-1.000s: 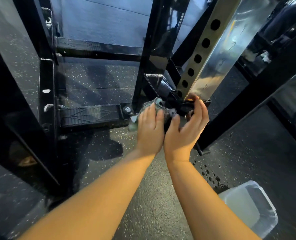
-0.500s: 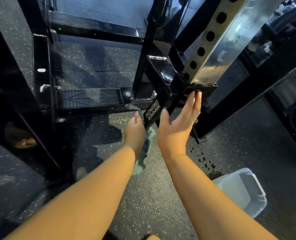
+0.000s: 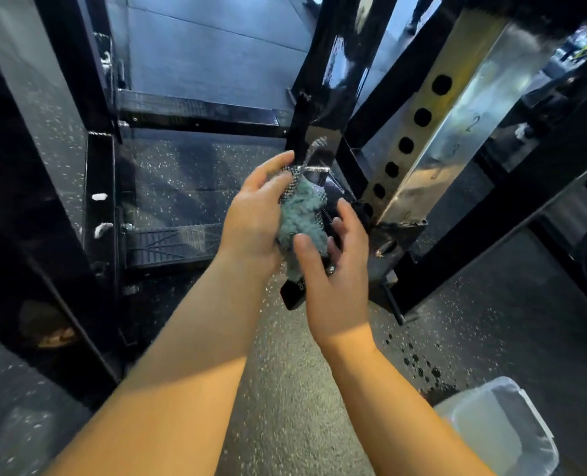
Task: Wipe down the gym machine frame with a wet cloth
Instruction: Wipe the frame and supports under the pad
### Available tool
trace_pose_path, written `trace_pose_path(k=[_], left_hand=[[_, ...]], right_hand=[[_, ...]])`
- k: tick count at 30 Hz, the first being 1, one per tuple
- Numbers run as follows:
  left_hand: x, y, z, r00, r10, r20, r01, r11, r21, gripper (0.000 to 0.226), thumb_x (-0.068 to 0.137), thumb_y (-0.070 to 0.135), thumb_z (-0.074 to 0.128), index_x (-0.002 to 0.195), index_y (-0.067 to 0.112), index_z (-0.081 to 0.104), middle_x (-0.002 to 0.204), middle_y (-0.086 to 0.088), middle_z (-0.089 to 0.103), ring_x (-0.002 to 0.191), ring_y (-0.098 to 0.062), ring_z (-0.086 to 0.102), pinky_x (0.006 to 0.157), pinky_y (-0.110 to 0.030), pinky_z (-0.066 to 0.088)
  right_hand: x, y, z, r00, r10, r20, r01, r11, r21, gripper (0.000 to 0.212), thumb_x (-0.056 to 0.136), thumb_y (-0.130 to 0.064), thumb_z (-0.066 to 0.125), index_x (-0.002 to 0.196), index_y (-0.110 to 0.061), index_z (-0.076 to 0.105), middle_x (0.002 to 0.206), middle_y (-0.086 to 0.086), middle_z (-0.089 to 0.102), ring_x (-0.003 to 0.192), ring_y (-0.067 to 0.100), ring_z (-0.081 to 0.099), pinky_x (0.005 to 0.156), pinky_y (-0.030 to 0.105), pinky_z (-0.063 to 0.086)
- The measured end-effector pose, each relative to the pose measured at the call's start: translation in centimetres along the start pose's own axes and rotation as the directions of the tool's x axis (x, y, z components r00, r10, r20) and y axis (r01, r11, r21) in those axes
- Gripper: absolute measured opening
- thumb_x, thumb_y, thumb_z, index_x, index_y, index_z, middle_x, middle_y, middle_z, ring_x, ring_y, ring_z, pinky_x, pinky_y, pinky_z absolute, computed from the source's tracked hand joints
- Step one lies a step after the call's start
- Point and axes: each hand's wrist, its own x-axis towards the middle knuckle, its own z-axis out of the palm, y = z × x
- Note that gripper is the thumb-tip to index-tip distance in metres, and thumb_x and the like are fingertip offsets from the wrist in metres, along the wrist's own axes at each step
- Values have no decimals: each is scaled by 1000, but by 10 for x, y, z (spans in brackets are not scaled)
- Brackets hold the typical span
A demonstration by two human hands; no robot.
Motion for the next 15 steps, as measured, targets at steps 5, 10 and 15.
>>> trace_pose_path(k=[5,10,15], left_hand=[[3,23,-7,980,-178,85,196,926,-323,17,99,21,41,105,10,53,65,-6,65,54,-16,64,48,-25,52],[7,19,-28,971,161,-176,-127,973,192,15,97,23,50,97,22,65,93,-1,64,79,-13,63,68,-32,54],[-16,5,-14,974,-12,228,-39,975,220,51,85,54,41,125,25,55,121,1,64,111,-9,61,98,-31,47]], right_hand=[[15,-21,-2,936,264,233,-312,928,202,82,69,-57,66,141,-35,33,145,-11,40,122,-6,45,96,15,42],[32,-26,9,856,452,250,-516,749,416,26,84,-10,69,108,-16,60,107,13,69,90,21,69,82,34,57],[52,-45,26,903,405,145,-417,742,525,34,95,-22,55,129,-22,52,112,0,65,99,10,65,92,31,52]])
